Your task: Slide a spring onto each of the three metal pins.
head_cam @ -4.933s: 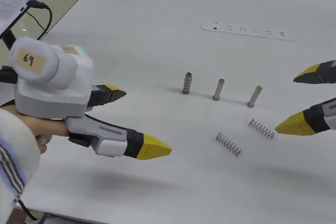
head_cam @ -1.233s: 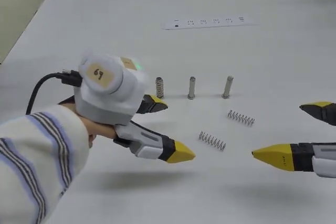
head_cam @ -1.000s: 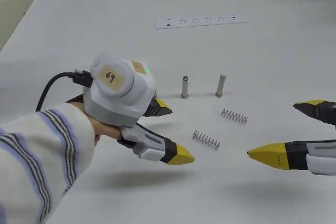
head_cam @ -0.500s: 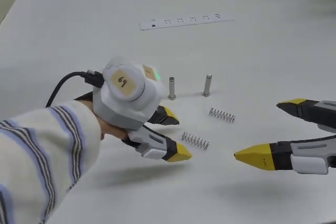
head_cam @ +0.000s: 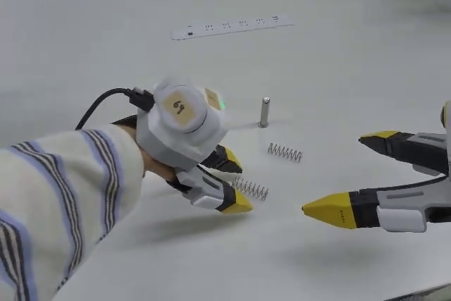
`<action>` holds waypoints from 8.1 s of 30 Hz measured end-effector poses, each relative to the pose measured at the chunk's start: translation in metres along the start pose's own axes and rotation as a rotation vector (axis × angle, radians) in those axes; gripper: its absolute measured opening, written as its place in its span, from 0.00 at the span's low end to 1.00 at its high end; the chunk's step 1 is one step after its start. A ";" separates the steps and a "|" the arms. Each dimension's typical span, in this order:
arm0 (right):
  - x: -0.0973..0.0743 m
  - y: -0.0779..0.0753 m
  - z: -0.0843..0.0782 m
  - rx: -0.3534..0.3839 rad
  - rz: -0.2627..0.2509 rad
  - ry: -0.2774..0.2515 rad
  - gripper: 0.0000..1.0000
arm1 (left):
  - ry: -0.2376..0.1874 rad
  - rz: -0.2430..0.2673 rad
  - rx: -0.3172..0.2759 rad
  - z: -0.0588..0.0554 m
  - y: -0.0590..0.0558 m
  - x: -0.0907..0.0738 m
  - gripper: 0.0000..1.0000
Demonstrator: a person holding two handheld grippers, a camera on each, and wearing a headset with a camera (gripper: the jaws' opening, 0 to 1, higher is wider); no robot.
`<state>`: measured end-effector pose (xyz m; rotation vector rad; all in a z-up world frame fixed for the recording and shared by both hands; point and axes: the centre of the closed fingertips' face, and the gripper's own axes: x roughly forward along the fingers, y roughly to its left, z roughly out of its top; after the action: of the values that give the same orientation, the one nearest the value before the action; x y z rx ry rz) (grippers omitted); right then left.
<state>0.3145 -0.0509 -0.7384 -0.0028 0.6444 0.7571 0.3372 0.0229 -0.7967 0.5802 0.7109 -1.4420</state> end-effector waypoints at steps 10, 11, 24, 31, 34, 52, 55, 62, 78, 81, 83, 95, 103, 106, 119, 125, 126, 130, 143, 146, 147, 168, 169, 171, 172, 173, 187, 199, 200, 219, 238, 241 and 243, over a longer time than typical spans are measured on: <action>-0.002 -0.001 -0.001 -0.001 -0.004 0.001 0.99 | 0.065 0.026 0.027 -0.013 0.003 0.006 0.15; -0.002 -0.001 -0.001 0.000 -0.004 0.002 0.99 | 0.065 0.026 0.025 -0.013 0.003 0.006 0.15; -0.004 0.001 -0.003 0.000 0.004 0.006 0.98 | 0.030 0.088 -0.009 -0.016 0.003 0.003 0.05; -0.005 0.001 -0.002 -0.003 0.001 0.004 0.97 | 0.020 0.136 -0.024 -0.018 0.009 -0.001 0.03; -0.006 0.000 -0.003 -0.002 0.000 0.008 0.97 | 0.010 0.149 -0.045 -0.018 0.010 0.000 0.03; -0.007 0.004 -0.003 -0.016 0.005 0.018 0.96 | -0.039 0.189 -0.087 -0.016 0.013 0.000 0.03; -0.007 0.003 -0.003 -0.017 0.004 0.017 0.96 | -0.039 0.193 -0.091 -0.016 0.013 0.001 0.03; -0.009 0.001 -0.001 -0.024 -0.002 0.004 0.95 | -0.056 0.196 -0.149 -0.016 0.015 0.000 0.03; -0.011 0.000 0.006 -0.038 0.009 -0.025 0.89 | -0.027 0.211 -0.110 -0.017 0.008 -0.010 0.03; -0.012 -0.001 0.007 -0.049 0.006 -0.023 0.88 | -0.040 0.213 -0.114 -0.013 0.007 -0.015 0.03; -0.012 -0.002 0.008 -0.060 0.008 -0.028 0.87 | -0.037 0.208 -0.104 -0.012 0.004 -0.017 0.03; -0.012 0.008 0.010 -0.138 0.077 -0.003 0.76 | -0.038 0.169 -0.023 0.006 -0.012 -0.029 0.03; -0.006 0.019 0.013 -0.193 0.139 0.002 0.71 | -0.063 0.173 -0.002 0.021 -0.016 -0.043 0.03; -0.004 0.026 0.015 -0.212 0.161 -0.005 0.67 | -0.070 0.173 0.015 0.028 -0.018 -0.047 0.03; 0.006 0.045 0.017 -0.248 0.245 0.003 0.52 | -0.070 0.141 0.057 0.040 -0.030 -0.055 0.03; 0.011 0.052 0.016 -0.275 0.276 0.012 0.43 | -0.071 0.126 0.066 0.042 -0.034 -0.055 0.03; 0.011 0.053 0.016 -0.276 0.280 0.011 0.42 | -0.070 0.123 0.066 0.041 -0.035 -0.055 0.03; 0.015 0.057 0.016 -0.291 0.295 0.015 0.38 | -0.064 0.115 0.069 0.040 -0.037 -0.054 0.03; 0.020 0.063 0.017 -0.311 0.327 0.022 0.26 | -0.050 0.102 0.077 0.037 -0.043 -0.053 0.03; 0.021 0.064 0.017 -0.324 0.330 0.025 0.20 | -0.054 0.099 0.075 0.037 -0.043 -0.053 0.03; 0.022 0.065 0.016 -0.324 0.333 0.029 0.19 | -0.055 0.100 0.074 0.036 -0.043 -0.053 0.03; 0.026 0.071 0.008 -0.373 0.362 0.063 0.10 | -0.051 0.091 0.080 0.032 -0.047 -0.051 0.03; 0.027 0.072 0.008 -0.378 0.369 0.068 0.09 | -0.051 0.089 0.077 0.030 -0.047 -0.051 0.03; 0.027 0.074 0.008 -0.395 0.382 0.065 0.09 | -0.050 0.087 0.072 0.028 -0.048 -0.051 0.03; 0.027 0.075 0.008 -0.403 0.387 0.063 0.09 | -0.052 0.086 0.069 0.027 -0.048 -0.051 0.03; 0.027 0.075 0.009 -0.413 0.390 0.061 0.09 | -0.056 0.087 0.064 0.027 -0.048 -0.052 0.03; 0.027 0.075 0.003 -0.483 0.412 0.130 0.09 | -0.126 0.092 0.020 0.024 -0.051 -0.045 0.03; 0.025 0.072 0.007 -0.518 0.403 0.182 0.08 | -0.221 0.113 -0.023 0.027 -0.048 -0.044 0.03; 0.025 0.071 0.009 -0.526 0.399 0.181 0.08 | -0.233 0.119 -0.019 0.029 -0.047 -0.045 0.03; 0.016 0.080 0.017 -0.651 0.401 0.290 0.07 | -0.301 0.145 0.024 0.034 -0.050 -0.038 0.03; 0.013 0.089 0.021 -0.693 0.396 0.397 0.07 | -0.363 0.150 0.018 0.045 -0.053 -0.025 0.03; 0.014 0.089 0.023 -0.701 0.400 0.398 0.07 | -0.370 0.155 0.021 0.045 -0.053 -0.027 0.03; 0.014 0.089 0.023 -0.720 0.401 0.408 0.07 | -0.380 0.153 0.013 0.045 -0.053 -0.028 0.03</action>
<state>0.2776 0.0293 -0.7077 -0.7215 0.7346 1.3660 0.2889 0.0053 -0.7426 0.3470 0.3493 -1.3632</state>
